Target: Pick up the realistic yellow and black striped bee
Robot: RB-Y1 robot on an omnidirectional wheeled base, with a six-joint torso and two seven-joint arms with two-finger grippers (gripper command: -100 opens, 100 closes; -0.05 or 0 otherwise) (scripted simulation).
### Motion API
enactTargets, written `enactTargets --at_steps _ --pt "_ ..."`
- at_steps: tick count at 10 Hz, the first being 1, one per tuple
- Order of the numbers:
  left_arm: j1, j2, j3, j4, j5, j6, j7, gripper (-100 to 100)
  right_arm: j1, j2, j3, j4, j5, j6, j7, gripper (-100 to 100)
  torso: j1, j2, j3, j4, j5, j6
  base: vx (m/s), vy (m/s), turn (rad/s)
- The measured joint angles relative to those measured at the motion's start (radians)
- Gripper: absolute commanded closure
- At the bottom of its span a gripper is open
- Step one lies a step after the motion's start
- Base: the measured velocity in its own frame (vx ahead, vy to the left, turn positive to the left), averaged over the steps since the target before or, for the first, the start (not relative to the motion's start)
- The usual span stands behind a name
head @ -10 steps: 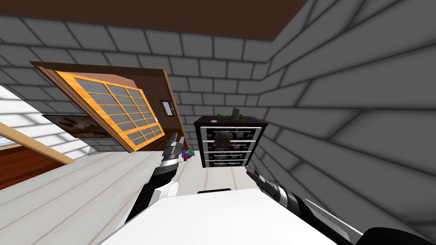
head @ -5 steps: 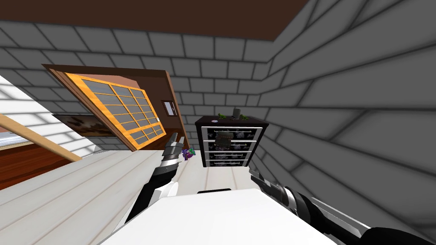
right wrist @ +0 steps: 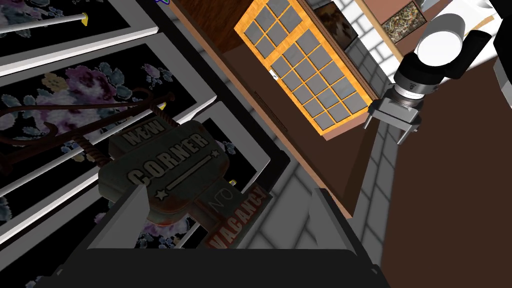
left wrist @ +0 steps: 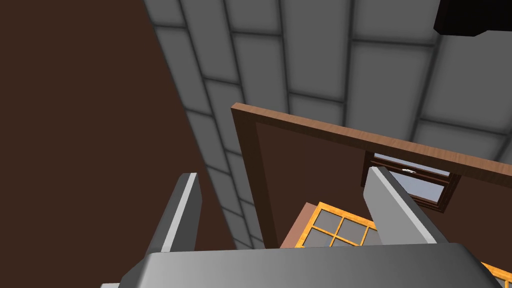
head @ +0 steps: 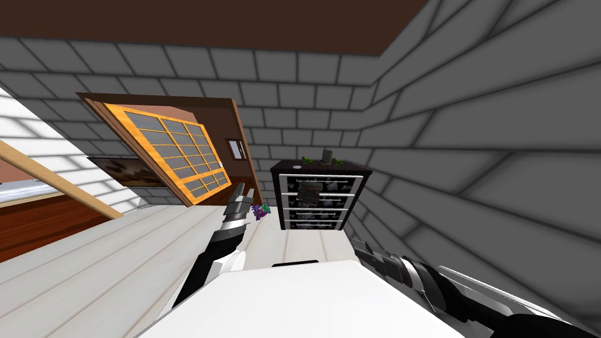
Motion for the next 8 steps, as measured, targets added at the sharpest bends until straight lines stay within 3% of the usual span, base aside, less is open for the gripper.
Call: enactTargets --at_steps 5,8 --pt "0.0 0.0 0.0 0.0 0.0 0.0 0.0 0 0.009 -0.158 0.011 0.07 -0.005 -0.045 0.009 -100 0.0 0.0 0.0 0.0 0.0 0.0 -0.008 0.001 0.026" --pt "0.0 0.0 0.0 0.0 0.0 0.0 0.0 0 -0.015 -0.244 0.034 0.132 0.004 -0.073 0.004 -100 0.0 0.0 0.0 0.0 0.0 0.0 -0.006 0.002 0.048"
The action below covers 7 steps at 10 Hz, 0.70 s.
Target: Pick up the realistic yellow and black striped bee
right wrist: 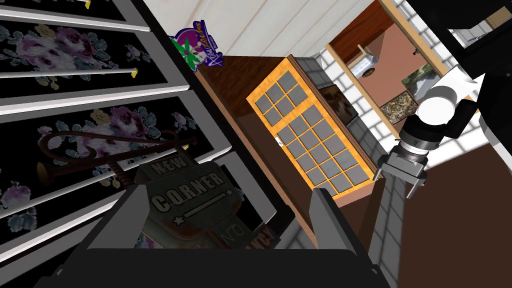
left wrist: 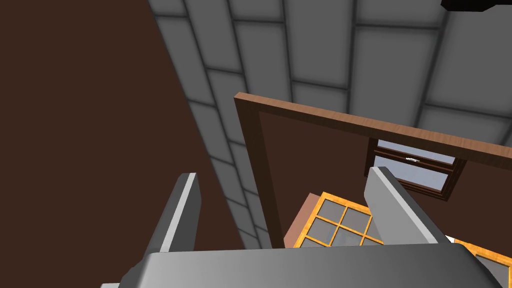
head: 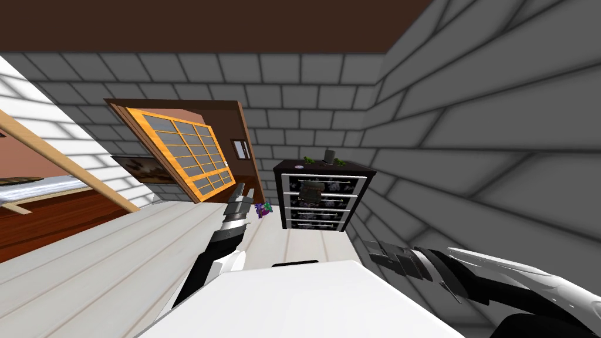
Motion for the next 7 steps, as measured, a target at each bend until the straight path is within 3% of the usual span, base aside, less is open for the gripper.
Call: enactTargets --at_steps 3,6,7 --pt "0.0 0.0 0.0 0.0 0.0 0.0 0.0 0 0.006 -0.085 0.002 0.027 -0.009 -0.013 0.003 -100 0.0 0.0 0.0 0.0 0.0 0.0 -0.005 0.001 0.057" --pt "0.0 0.0 0.0 0.0 0.0 0.0 0.0 0 -0.033 -0.157 0.025 0.092 0.015 -0.04 -0.015 -100 0.0 0.0 0.0 0.0 0.0 0.0 -0.003 -0.001 0.055" --pt "0.0 0.0 0.0 0.0 0.0 0.0 0.0 0 -0.025 -0.188 0.024 0.108 0.006 -0.048 -0.015 -100 0.0 -0.001 0.0 0.0 0.0 0.0 0.0 0.0 0.0"
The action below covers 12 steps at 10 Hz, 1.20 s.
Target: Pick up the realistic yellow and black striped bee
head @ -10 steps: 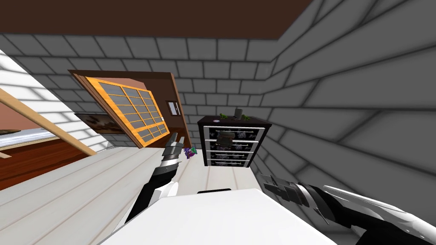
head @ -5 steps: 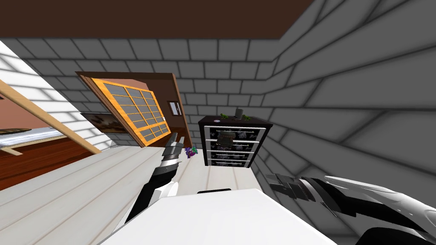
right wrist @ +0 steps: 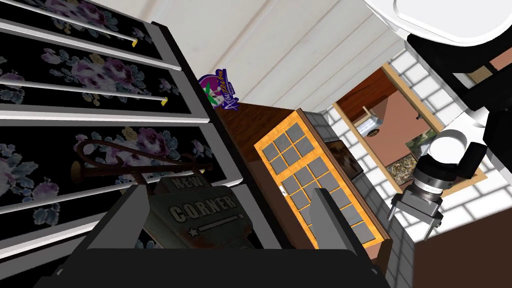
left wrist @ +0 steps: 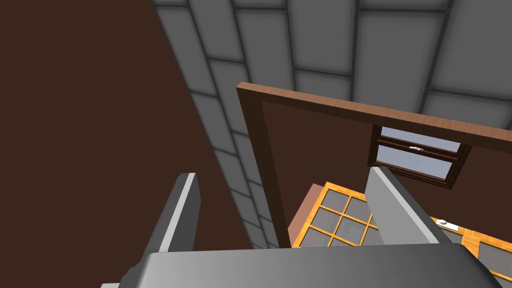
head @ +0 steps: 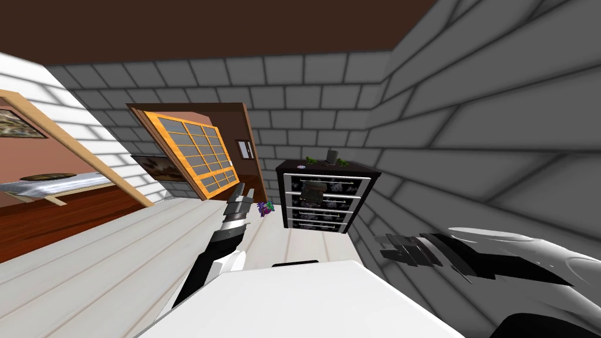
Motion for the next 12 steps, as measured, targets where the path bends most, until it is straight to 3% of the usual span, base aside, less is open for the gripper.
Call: enactTargets --at_steps 6,7,9,10,11,12 --pt "0.0 0.0 0.0 0.0 0.0 0.0 0.0 0 0.005 -0.172 0.008 0.067 -0.015 -0.036 0.009 -100 0.0 0.0 0.0 0.0 0.0 0.0 0.002 -0.001 0.052" --pt "0.0 0.0 0.0 0.0 0.0 0.0 0.0 0 0.011 -0.222 0.037 0.088 -0.053 -0.048 0.034 -100 0.0 -0.001 0.0 0.0 0.0 0.0 0.007 -0.008 0.091" --pt "0.0 0.0 0.0 0.0 0.0 0.0 0.0 0 -0.005 -0.277 0.022 0.122 -0.027 -0.064 0.01 -100 0.0 -0.001 0.0 0.0 0.0 0.0 0.009 -0.002 0.09" --pt "0.0 0.0 0.0 0.0 0.0 0.0 0.0 0 0.002 -0.29 0.004 0.169 -0.006 -0.085 -0.002 -100 0.0 -0.001 -0.001 0.0 0.0 0.0 0.015 -0.006 0.086" --pt "0.0 0.0 0.0 0.0 0.0 0.0 0.0 0 -0.014 -0.327 0.025 0.17 -0.021 -0.086 -0.002 -100 0.0 -0.001 -0.001 0.0 0.0 0.0 0.008 -0.006 -0.014" --pt "0.0 0.0 0.0 0.0 0.0 0.0 0.0 0 -0.01 -0.356 0.02 0.175 -0.02 -0.084 -0.004 -100 0.0 -0.001 0.0 0.0 0.0 0.0 0.02 -0.004 0.177"
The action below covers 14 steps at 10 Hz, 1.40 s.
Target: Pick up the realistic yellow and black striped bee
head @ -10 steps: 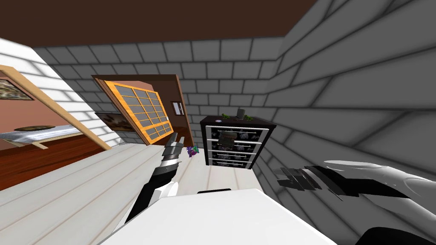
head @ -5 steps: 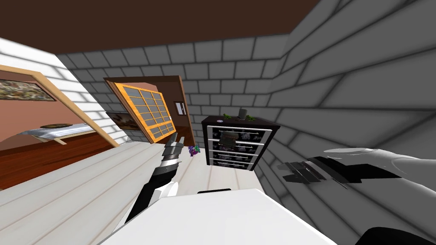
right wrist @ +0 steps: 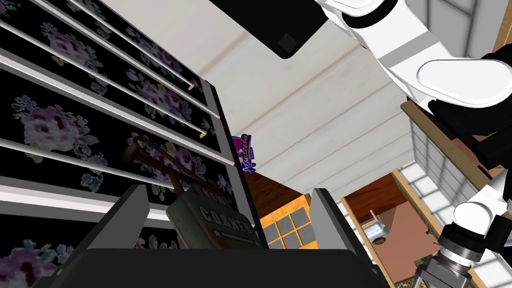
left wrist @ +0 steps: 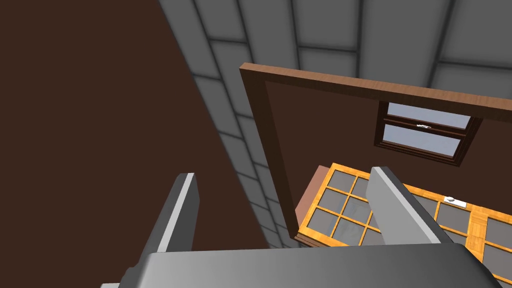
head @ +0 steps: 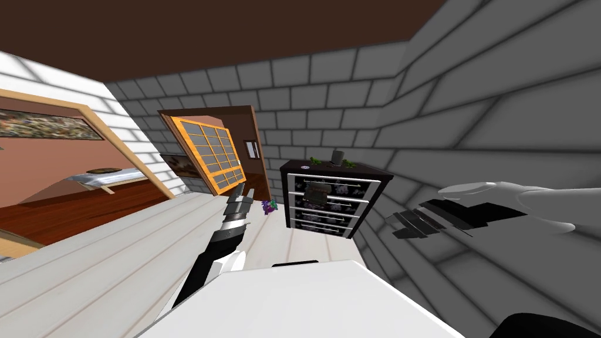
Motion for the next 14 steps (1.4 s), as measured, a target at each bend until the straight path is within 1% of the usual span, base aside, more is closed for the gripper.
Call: enactTargets --at_steps 1,2,3,4,5,6,7,8,9,10,11,12,13,14 --pt "0.0 0.0 0.0 0.0 0.0 0.0 0.0 0 0.006 -0.026 -0.013 0.03 0.003 -0.009 -0.009 -100 0.0 -0.001 -0.001 0.0 0.0 -0.001 0.022 -0.01 0.101" --pt "0.0 0.0 0.0 0.0 0.0 0.0 0.0 0 -0.004 -0.057 0.0 0.048 -0.002 -0.02 -0.01 -100 0.0 -0.001 -0.001 0.0 0.0 0.0 0.012 -0.004 -0.014" --pt "0.0 0.0 0.0 0.0 0.0 0.0 0.0 0 -0.004 -0.085 0.002 0.06 -0.003 -0.028 -0.009 -100 0.0 0.0 0.0 0.0 0.0 0.0 0.003 0.001 -0.013" --pt "0.0 0.0 0.0 0.0 0.0 0.0 0.0 0 -0.009 -0.105 0.007 0.057 -0.005 -0.027 -0.008 -100 0.0 0.001 0.0 0.0 0.0 0.0 0.025 0.003 0.215" --pt "0.0 0.0 0.0 0.0 0.0 0.0 0.0 0 -0.03 -0.139 0.027 0.071 -0.011 -0.031 -0.013 -100 0.001 -0.001 -0.001 0.0 0.0 -0.001 0.031 -0.01 0.11" --pt "0.0 0.0 0.0 0.0 0.0 0.0 0.0 0 -0.021 -0.169 0.017 0.092 -0.011 -0.038 -0.016 -100 0.0 -0.001 -0.001 0.0 0.0 0.0 0.016 -0.007 -0.024" --pt "0.0 0.0 0.0 0.0 0.0 0.0 0.0 0 0.002 -0.188 -0.006 0.112 -0.009 -0.045 -0.017 -100 0.0 -0.001 0.0 0.0 0.0 0.0 0.042 0.0 0.182" --pt "0.0 0.0 0.0 0.0 0.0 0.0 0.0 0 -0.043 -0.22 0.033 0.111 -0.013 -0.046 -0.022 -100 0.001 -0.002 -0.001 0.0 0.0 -0.001 0.041 -0.009 0.114" --pt "0.0 0.0 0.0 0.0 0.0 0.0 0.0 0 -0.024 -0.248 0.018 0.133 -0.015 -0.05 -0.026 -100 0.0 -0.002 -0.001 -0.001 0.0 0.0 0.017 -0.006 -0.004" --pt "0.0 0.0 0.0 0.0 0.0 0.0 0.0 0 -0.025 -0.276 0.016 0.138 -0.016 -0.053 -0.028 -100 0.0 -0.001 -0.001 0.0 0.0 0.0 0.042 -0.006 0.186" --pt "0.0 0.0 0.0 0.0 0.0 0.0 0.0 0 0.004 -0.297 -0.006 0.183 -0.021 -0.066 -0.03 -100 0.0 -0.002 -0.001 -0.001 0.0 -0.001 0.049 -0.016 0.132" --pt "0.0 0.0 0.0 0.0 0.0 0.0 0.0 0 -0.008 -0.326 0.001 0.196 -0.022 -0.077 -0.034 -100 0.0 -0.003 -0.002 -0.001 0.0 0.0 0.025 -0.015 -0.009" --pt "0.0 0.0 0.0 0.0 0.0 0.0 0.0 0 -0.021 -0.355 0.01 0.188 -0.023 -0.075 -0.039 -100 0.0 -0.001 -0.001 0.0 0.0 0.0 0.054 -0.019 0.201" --pt "0.0 0.0 0.0 0.0 0.0 0.0 0.0 0 -0.026 -0.383 0.014 0.205 -0.027 -0.079 -0.046 -100 0.0 -0.003 -0.002 -0.001 0.0 -0.001 0.057 -0.027 0.112"
